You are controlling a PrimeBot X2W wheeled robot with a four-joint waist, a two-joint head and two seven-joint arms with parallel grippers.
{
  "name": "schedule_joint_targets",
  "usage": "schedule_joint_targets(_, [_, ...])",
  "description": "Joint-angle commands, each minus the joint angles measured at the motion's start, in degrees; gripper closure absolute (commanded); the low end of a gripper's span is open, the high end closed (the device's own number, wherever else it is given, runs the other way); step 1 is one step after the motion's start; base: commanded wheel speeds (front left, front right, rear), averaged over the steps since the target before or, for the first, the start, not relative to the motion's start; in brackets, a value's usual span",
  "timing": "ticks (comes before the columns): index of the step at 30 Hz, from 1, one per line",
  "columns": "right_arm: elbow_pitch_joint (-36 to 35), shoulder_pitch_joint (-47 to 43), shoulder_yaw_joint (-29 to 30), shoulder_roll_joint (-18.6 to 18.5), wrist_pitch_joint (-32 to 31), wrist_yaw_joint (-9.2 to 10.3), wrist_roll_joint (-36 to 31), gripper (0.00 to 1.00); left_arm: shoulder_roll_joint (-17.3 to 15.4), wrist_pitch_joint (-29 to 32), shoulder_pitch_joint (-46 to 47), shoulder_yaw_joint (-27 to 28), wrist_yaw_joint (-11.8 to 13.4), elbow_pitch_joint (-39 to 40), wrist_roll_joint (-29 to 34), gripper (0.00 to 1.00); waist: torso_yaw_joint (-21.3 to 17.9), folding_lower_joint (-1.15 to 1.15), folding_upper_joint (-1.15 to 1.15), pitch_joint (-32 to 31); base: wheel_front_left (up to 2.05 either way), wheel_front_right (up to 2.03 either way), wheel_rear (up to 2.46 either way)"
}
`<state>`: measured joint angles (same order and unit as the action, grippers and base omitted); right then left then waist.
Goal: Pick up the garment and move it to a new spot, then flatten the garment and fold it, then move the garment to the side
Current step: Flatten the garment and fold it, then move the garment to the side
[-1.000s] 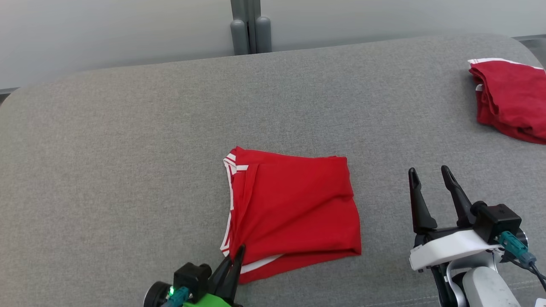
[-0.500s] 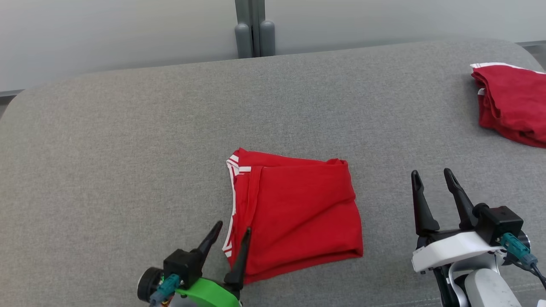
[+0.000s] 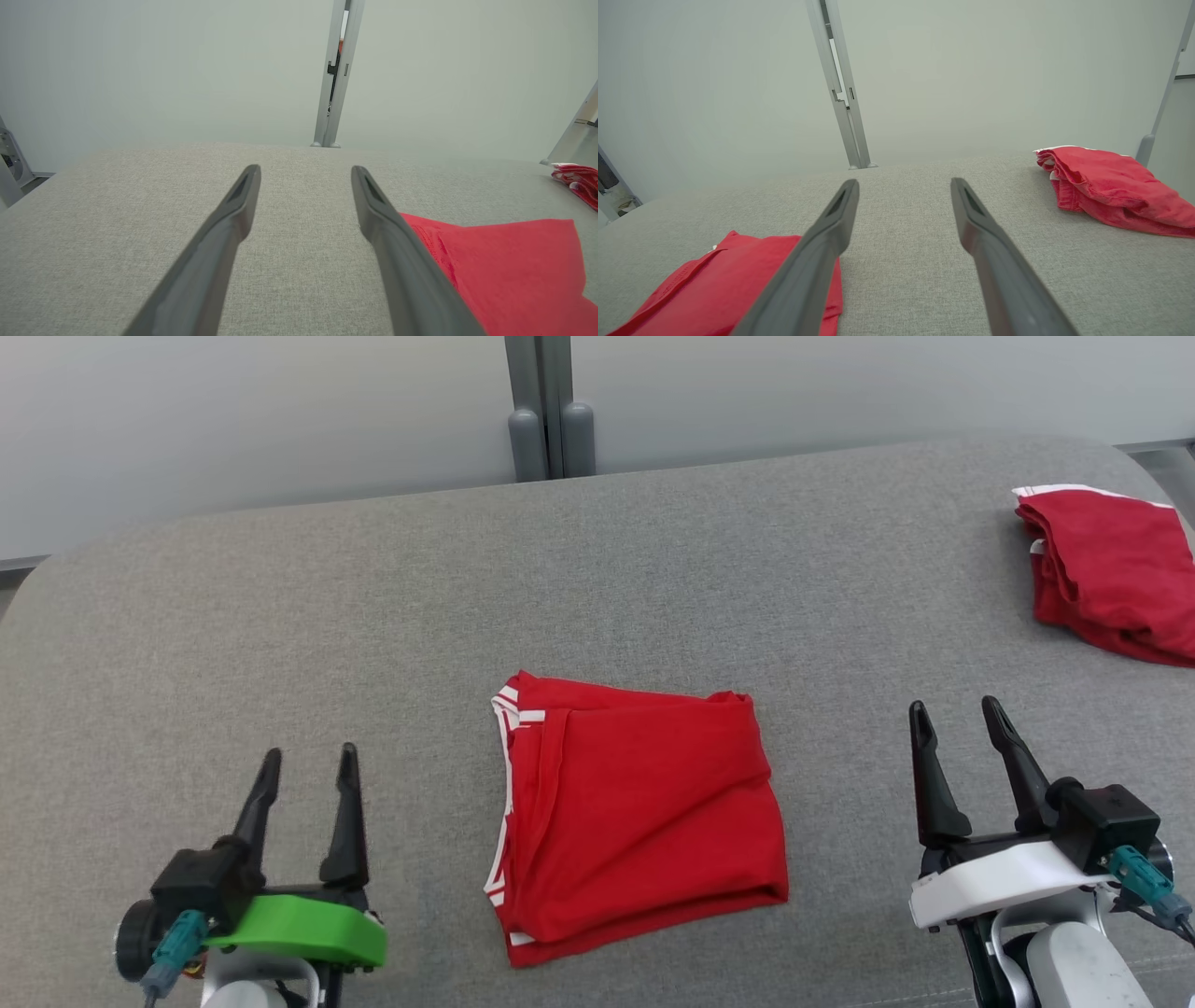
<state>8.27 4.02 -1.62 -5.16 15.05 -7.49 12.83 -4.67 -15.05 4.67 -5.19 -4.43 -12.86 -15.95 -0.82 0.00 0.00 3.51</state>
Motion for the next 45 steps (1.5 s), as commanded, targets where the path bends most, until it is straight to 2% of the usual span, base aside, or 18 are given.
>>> schedule_joint_targets(1, [-0.40, -0.78, -0.08, -0.35, 0.15, 0.00, -0.59, 0.00, -0.65, -0.14, -1.01, 1.61, 0.33, 0.51, 1.05, 0.00, 0.08, 0.00, 0.00, -0.36, 0.00, 0.00, 0.00])
schedule_joint_targets(6, [-0.85, -1.74, -0.69, -0.94, 0.15, 0.00, -0.89, 0.00, -0.83, -0.14, -2.64, 6.02, 0.25, 1.18, 2.32, 0.00, 0.33, 0.00, 0.00, -1.43, 0.00, 0.00, 0.00])
schedule_joint_targets(12, [-1.28, -3.38, -1.59, -1.55, 0.15, 0.00, -1.15, 0.00, -0.29, -0.14, -4.74, 8.47, -0.39, 1.12, 3.35, 0.00, 0.64, 0.00, 0.00, -2.95, 0.00, 0.00, 0.00])
schedule_joint_targets(45, [-0.13, -5.10, -3.38, -1.47, 0.15, 0.00, -2.36, 0.00, 1.06, -0.14, -5.91, 9.83, -2.24, -0.17, 5.37, 0.00, 1.23, 0.00, 0.00, -3.70, 0.00, 0.00, 0.00])
